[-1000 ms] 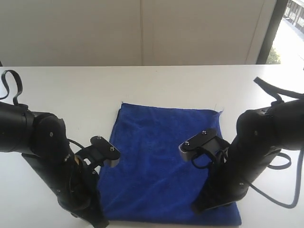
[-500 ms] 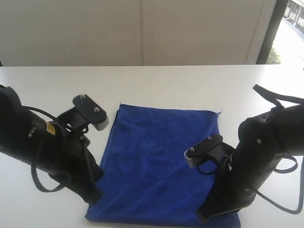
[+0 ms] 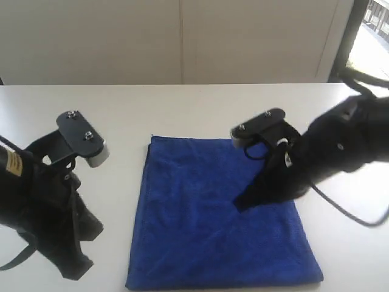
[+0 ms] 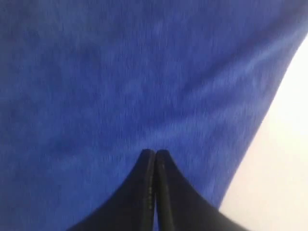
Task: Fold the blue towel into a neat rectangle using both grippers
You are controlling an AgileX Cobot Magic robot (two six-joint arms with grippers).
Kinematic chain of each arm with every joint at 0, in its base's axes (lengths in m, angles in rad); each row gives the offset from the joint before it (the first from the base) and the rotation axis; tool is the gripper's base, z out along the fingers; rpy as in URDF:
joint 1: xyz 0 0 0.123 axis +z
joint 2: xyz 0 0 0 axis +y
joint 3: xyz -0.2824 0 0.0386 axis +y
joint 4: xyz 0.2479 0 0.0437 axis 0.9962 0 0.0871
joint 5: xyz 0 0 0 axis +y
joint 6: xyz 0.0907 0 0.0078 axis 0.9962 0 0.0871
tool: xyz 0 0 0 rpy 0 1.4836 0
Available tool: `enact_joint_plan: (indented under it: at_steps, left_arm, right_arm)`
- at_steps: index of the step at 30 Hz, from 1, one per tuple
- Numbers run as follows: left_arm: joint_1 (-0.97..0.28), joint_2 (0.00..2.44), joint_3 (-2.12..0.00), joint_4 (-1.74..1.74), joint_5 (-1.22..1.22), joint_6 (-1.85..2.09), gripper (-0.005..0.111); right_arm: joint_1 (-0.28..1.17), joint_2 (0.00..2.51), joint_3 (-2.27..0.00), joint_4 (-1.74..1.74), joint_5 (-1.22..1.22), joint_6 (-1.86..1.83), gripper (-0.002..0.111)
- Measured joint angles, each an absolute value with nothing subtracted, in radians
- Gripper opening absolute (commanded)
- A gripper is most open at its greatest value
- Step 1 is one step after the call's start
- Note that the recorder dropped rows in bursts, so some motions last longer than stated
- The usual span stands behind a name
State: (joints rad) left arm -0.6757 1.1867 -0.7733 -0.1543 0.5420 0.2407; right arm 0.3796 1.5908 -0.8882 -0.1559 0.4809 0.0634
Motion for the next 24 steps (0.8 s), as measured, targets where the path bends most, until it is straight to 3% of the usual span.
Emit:
enact_joint_plan:
  at_steps: [12,24]
  left_arm:
    - [-0.676,0.901,-0.456,-0.022,0.447,-0.078,0.000]
    - [-0.676,0.810,-0.425,-0.025,0.378,-0.103,0.000]
  right_arm:
    - [0.380,2.100,-1.491,-0.114,0.594,0.006,0.000]
    - [0.380,2.229,-1.615,0.000,0.654,-0.081,0.000]
